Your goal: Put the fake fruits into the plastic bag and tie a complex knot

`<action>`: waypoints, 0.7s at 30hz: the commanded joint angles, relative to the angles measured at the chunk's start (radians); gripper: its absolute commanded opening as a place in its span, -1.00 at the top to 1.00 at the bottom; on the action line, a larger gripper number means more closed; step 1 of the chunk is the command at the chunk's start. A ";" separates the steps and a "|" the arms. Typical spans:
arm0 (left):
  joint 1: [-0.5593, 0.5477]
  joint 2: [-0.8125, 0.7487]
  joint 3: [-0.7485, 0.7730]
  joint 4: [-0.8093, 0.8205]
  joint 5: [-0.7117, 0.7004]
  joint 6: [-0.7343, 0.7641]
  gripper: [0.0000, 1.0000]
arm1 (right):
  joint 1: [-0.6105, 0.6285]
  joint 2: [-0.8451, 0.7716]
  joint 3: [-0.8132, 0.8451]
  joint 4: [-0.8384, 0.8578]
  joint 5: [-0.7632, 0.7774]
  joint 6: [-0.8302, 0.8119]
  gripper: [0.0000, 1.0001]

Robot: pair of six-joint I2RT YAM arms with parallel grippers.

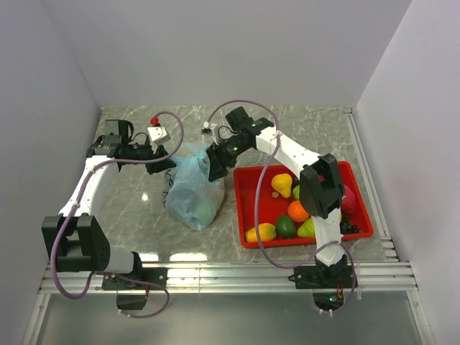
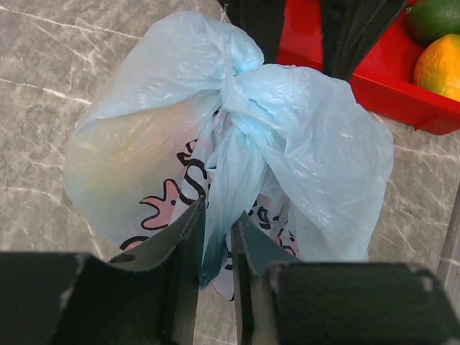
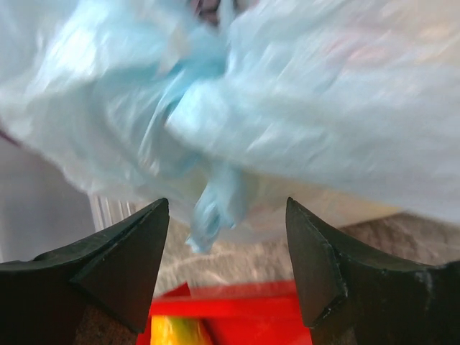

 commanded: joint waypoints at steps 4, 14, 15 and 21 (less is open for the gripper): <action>-0.009 -0.037 -0.020 0.066 -0.005 -0.045 0.52 | 0.004 0.026 0.003 0.174 0.015 0.153 -0.34; -0.009 -0.032 -0.032 0.059 -0.044 -0.039 0.99 | -0.036 0.045 0.027 0.135 -0.053 0.139 0.50; -0.004 -0.031 -0.034 0.059 -0.058 -0.048 0.99 | -0.044 0.042 0.032 0.102 -0.053 0.118 0.53; 0.045 -0.046 -0.031 0.056 -0.107 -0.100 0.99 | -0.079 -0.023 0.035 -0.028 0.010 0.008 1.00</action>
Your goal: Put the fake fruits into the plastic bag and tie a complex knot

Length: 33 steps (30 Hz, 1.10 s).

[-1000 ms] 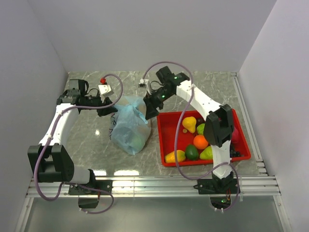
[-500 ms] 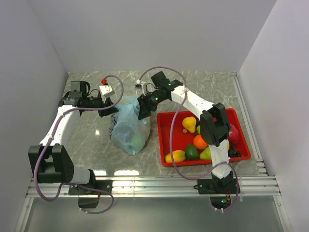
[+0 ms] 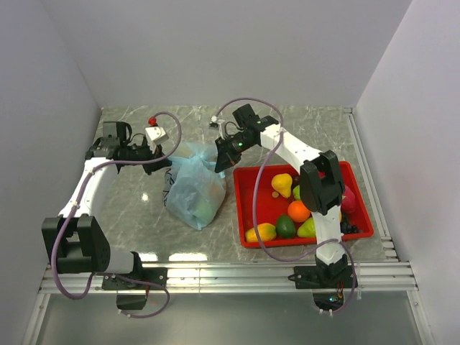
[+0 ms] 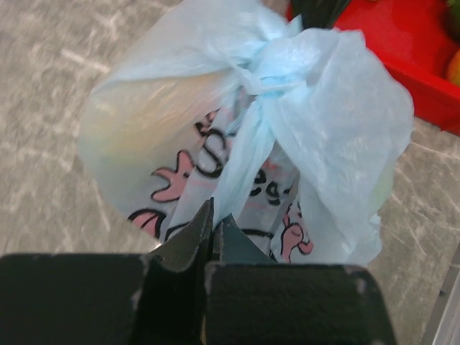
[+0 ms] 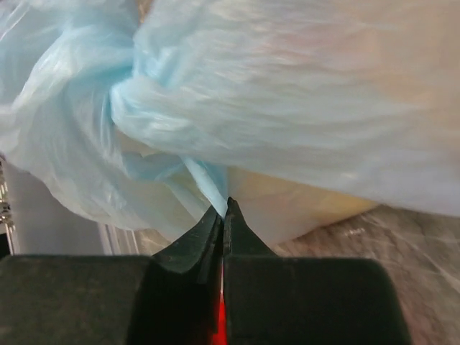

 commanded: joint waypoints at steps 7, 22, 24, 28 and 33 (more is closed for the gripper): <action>0.062 -0.089 -0.034 0.130 -0.326 -0.306 0.99 | -0.025 -0.177 -0.023 -0.045 0.284 -0.142 1.00; 0.321 -0.113 -0.183 0.167 -0.603 -0.222 0.99 | -0.136 -0.217 -0.157 -0.019 0.588 -0.297 1.00; 0.364 -0.097 -0.180 0.178 -0.610 -0.216 0.99 | -0.150 -0.218 -0.186 -0.002 0.598 -0.317 1.00; 0.401 -0.070 -0.146 0.167 -0.588 -0.219 0.99 | -0.140 -0.206 -0.152 -0.016 0.574 -0.316 1.00; 0.402 -0.117 -0.011 0.118 -0.468 -0.254 0.99 | -0.100 -0.231 0.032 -0.095 0.470 -0.251 1.00</action>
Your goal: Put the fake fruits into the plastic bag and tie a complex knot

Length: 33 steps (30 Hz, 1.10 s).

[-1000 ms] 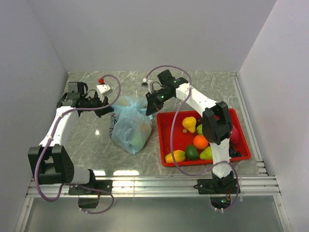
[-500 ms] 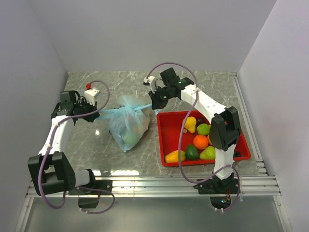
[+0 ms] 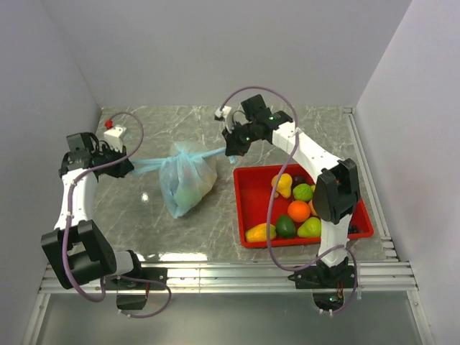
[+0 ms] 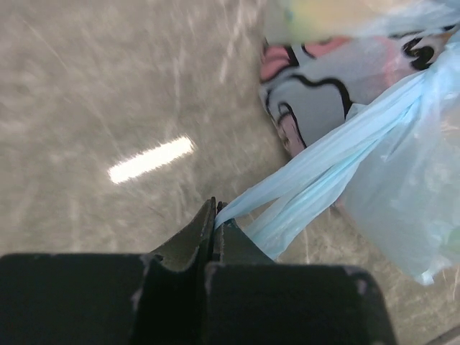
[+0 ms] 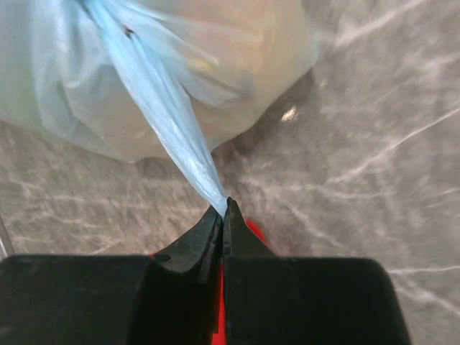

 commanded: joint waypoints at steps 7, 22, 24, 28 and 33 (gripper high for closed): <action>0.160 -0.050 0.046 0.091 -0.220 0.041 0.99 | -0.127 -0.047 -0.026 -0.073 0.208 -0.051 1.00; 0.318 -0.010 0.185 0.022 -0.185 0.039 0.99 | -0.137 -0.019 0.004 -0.099 0.178 -0.086 1.00; 0.361 -0.011 0.174 0.015 -0.176 0.070 0.99 | -0.142 -0.015 -0.025 -0.107 0.185 -0.118 1.00; 0.400 -0.028 0.075 0.035 -0.170 0.102 0.99 | -0.124 0.013 -0.115 -0.057 0.182 -0.111 1.00; 0.401 -0.057 0.019 0.055 -0.159 0.084 0.99 | -0.053 0.054 -0.067 -0.072 0.153 -0.096 1.00</action>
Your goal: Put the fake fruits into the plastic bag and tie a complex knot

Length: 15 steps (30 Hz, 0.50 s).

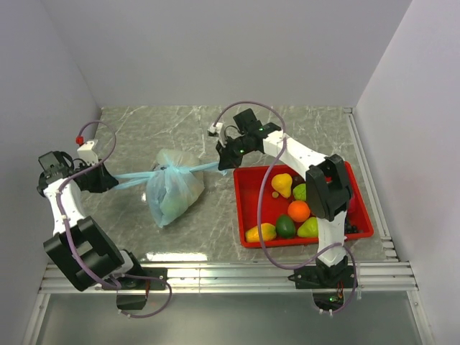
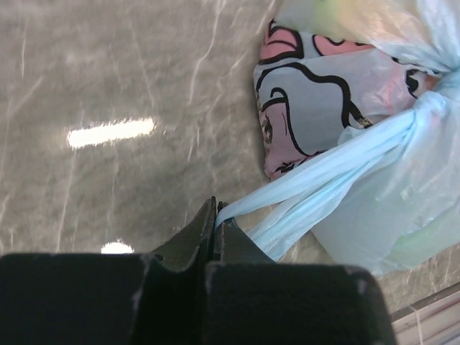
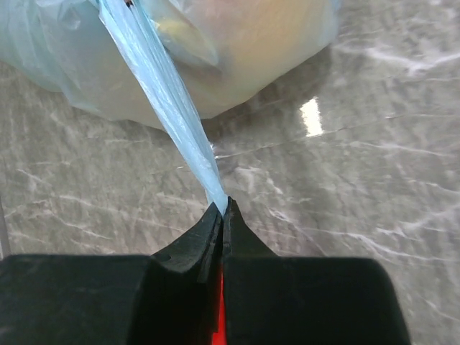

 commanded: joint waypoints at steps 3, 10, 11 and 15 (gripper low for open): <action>0.118 -0.047 0.057 0.193 -0.298 0.062 0.99 | -0.090 0.011 0.080 -0.209 0.281 -0.044 1.00; 0.160 -0.013 0.093 0.182 -0.270 0.074 0.99 | -0.133 0.042 0.128 -0.260 0.299 -0.081 1.00; 0.158 -0.010 0.083 0.193 -0.258 0.077 0.99 | -0.131 0.042 0.116 -0.246 0.295 -0.077 1.00; 0.157 0.002 0.036 0.191 -0.202 0.087 0.99 | -0.097 0.062 0.093 -0.226 0.281 -0.054 1.00</action>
